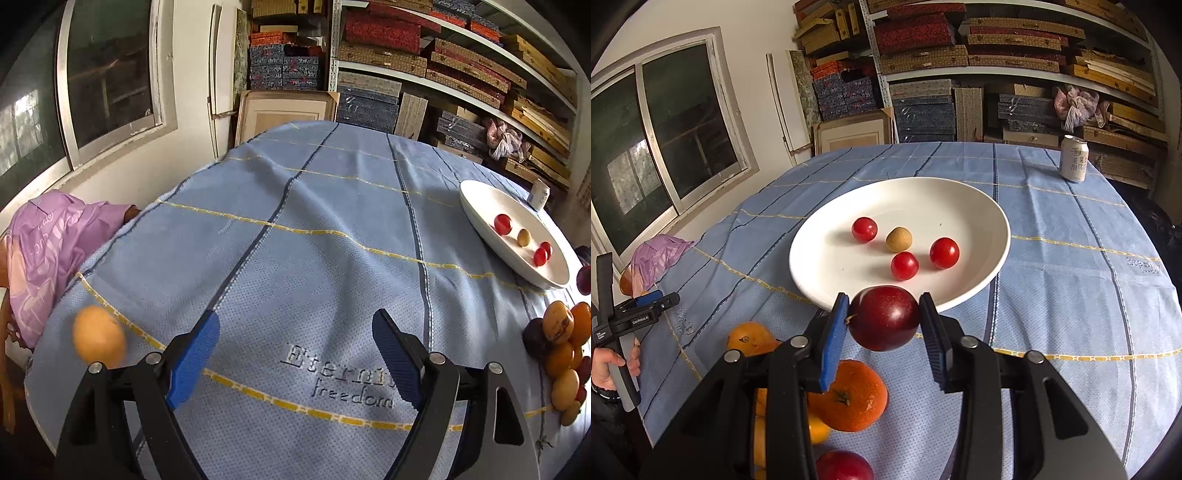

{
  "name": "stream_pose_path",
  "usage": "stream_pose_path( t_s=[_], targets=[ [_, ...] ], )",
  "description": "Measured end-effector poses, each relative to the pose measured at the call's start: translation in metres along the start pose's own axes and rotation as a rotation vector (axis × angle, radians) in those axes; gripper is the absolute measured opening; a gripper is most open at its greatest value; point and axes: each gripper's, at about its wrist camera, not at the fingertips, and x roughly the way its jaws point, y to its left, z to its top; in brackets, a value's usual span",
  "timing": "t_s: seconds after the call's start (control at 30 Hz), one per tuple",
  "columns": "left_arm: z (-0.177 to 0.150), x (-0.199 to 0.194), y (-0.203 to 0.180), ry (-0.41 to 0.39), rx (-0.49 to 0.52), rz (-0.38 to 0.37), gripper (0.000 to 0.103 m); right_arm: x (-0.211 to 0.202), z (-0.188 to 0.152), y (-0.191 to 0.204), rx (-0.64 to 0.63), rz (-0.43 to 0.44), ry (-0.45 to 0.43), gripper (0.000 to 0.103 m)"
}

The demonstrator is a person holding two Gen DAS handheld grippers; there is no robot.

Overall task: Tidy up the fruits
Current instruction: 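Hold the plum over the plate with the right gripper while the left gripper grasps a spotted grapefruit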

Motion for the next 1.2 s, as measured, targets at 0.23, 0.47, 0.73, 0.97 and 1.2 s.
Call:
stream_pose_path(
  t_s=[0.23, 0.47, 0.73, 0.97, 1.2],
  targets=[
    [0.001, 0.011, -0.029, 0.033, 0.021, -0.004, 0.085, -0.002, 0.000, 0.000, 0.002, 0.008, -0.003, 0.038],
    [0.010, 0.029, -0.098, 0.035, 0.142, -0.085, 0.085, -0.001, -0.002, 0.004, -0.008, 0.013, 0.007, 0.038],
    [0.030, 0.023, -0.139, -0.033, 0.195, -0.145, 0.085, 0.002, 0.006, -0.004, 0.015, 0.004, 0.010, 0.038],
    [0.050, 0.022, -0.171, -0.048, 0.236, -0.214, 0.085, 0.007, 0.022, -0.001, -0.007, -0.012, 0.001, 0.038],
    [0.073, 0.035, -0.212, -0.047, 0.272, -0.254, 0.085, 0.023, 0.040, -0.007, 0.000, -0.028, 0.020, 0.038]
  ],
)
